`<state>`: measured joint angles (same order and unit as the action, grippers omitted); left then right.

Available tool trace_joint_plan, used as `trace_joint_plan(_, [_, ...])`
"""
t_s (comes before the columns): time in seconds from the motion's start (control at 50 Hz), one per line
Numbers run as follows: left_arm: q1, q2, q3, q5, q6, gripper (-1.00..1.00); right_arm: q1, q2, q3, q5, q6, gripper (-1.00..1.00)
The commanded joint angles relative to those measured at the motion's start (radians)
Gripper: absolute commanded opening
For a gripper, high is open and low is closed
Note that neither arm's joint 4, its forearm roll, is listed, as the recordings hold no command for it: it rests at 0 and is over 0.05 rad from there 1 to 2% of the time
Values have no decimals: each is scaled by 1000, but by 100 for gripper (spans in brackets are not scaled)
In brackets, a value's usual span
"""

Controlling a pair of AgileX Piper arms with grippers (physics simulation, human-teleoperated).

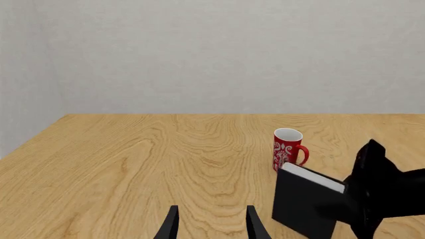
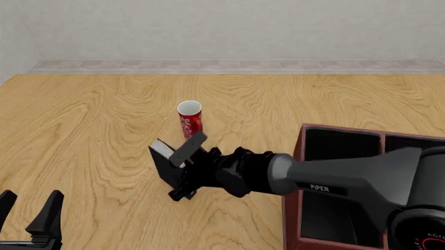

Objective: Pick up the book and place it in the left compartment of the caddy.

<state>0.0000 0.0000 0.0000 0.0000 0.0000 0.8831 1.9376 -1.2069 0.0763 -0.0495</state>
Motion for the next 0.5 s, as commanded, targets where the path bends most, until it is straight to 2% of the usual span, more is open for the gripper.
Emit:
trace_joint_plan(0.02, [0,0,0,0,0,100,54,-51,48,1,18,-100])
trace_joint_plan(0.12, [0,0,0,0,0,100,75,-113,76,-2,20,-100])
trace_joint_plan(0.2, [0,0,0,0,0,100,76,-175,88,0,48,-100])
trace_joint_plan(0.24, [0,0,0,0,0,100,84,-197,91,13,30,-100])
trace_joint_plan(0.5, [0,0,0,0,0,100,80,-283,79,57,14,-100])
